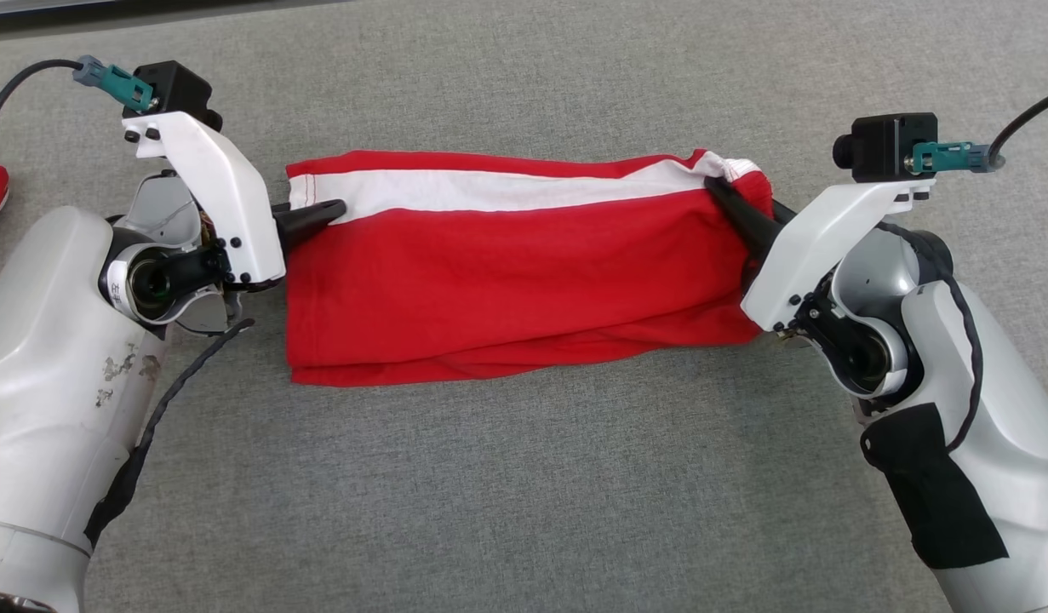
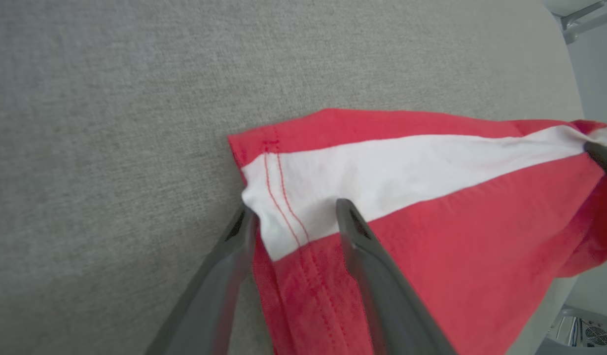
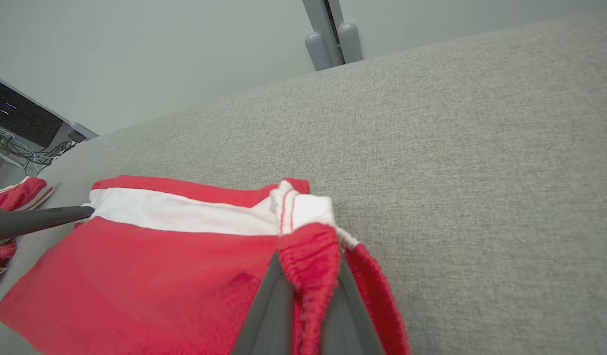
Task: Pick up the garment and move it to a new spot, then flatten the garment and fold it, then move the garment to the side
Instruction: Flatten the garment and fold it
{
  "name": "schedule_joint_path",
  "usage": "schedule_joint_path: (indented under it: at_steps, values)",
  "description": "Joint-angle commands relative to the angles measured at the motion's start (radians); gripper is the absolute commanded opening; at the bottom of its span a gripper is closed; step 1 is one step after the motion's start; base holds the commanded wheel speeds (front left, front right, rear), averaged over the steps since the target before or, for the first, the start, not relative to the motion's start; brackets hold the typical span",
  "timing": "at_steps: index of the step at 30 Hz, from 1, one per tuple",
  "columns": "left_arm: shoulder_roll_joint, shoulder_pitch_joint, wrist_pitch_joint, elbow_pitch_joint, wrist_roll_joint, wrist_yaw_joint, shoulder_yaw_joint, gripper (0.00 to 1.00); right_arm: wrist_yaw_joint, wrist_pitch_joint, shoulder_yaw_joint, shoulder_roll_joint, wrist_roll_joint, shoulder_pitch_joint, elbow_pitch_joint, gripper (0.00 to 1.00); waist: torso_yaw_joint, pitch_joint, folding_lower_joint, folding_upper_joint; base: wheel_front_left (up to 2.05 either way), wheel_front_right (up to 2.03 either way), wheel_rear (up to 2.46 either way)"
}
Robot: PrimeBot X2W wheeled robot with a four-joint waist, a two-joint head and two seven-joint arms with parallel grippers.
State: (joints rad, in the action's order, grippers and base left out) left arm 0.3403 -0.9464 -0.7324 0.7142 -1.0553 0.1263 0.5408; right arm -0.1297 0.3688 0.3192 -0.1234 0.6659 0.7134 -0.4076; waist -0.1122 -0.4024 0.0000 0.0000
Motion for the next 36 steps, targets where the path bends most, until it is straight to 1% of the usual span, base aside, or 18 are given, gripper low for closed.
schedule_joint_path:
  at_steps: [1, 8, 13, 15, 21, 26, 30, 36]
  values:
    - [0.0, -0.011, 0.005, -0.002, -0.008, 0.004, 0.0, 0.0, -0.002, -0.008, -0.002, -0.006, 0.0, 0.01, -0.003, 0.0, 0.002, 0.0, 0.0, 0.0, 0.0, 0.0, 0.0]
    - [0.006, -0.009, 0.019, -0.03, -0.03, 0.006, 0.009, 0.0, -0.002, -0.024, -0.006, -0.016, 0.0, 0.006, -0.01, 0.0, 0.015, 0.012, 0.0, 0.0, 0.0, 0.0, 0.0]
    - [0.026, 0.017, 0.043, -0.085, -0.032, 0.005, 0.035, 0.0, -0.002, -0.082, -0.014, -0.032, 0.004, -0.015, 0.003, 0.0, 0.029, 0.059, 0.0, 0.0, 0.0, 0.0, 0.0]
    - [0.047, 0.034, 0.065, -0.136, -0.039, 0.005, 0.045, 0.0, -0.002, -0.138, -0.016, -0.05, 0.011, -0.035, 0.023, 0.0, 0.039, 0.105, 0.0, 0.0, 0.0, 0.0, 0.0]
    - [0.102, 0.072, 0.119, -0.264, -0.041, 0.004, 0.049, 0.0, -0.002, -0.235, -0.004, -0.085, 0.048, -0.075, 0.09, 0.0, 0.051, 0.194, 0.0, 0.0, 0.0, 0.0, 0.0]
    - [0.184, 0.134, 0.161, -0.415, -0.023, 0.001, 0.034, 0.0, -0.002, -0.28, 0.013, -0.119, 0.093, -0.12, 0.176, 0.0, 0.048, 0.256, 0.0, 0.0, 0.0, 0.0, 0.0]
    - [0.256, 0.22, 0.182, -0.576, -0.018, -0.031, 0.013, 0.0, -0.002, -0.28, 0.008, -0.152, 0.118, -0.178, 0.249, 0.0, 0.049, 0.289, 0.0, 0.0, 0.0, 0.0, 0.0]
    - [0.335, 0.352, 0.184, -0.833, -0.027, -0.106, -0.008, 0.0, -0.002, -0.256, -0.034, -0.182, 0.154, -0.28, 0.362, 0.0, 0.064, 0.289, 0.0, 0.0, 0.0, 0.0, 0.0]
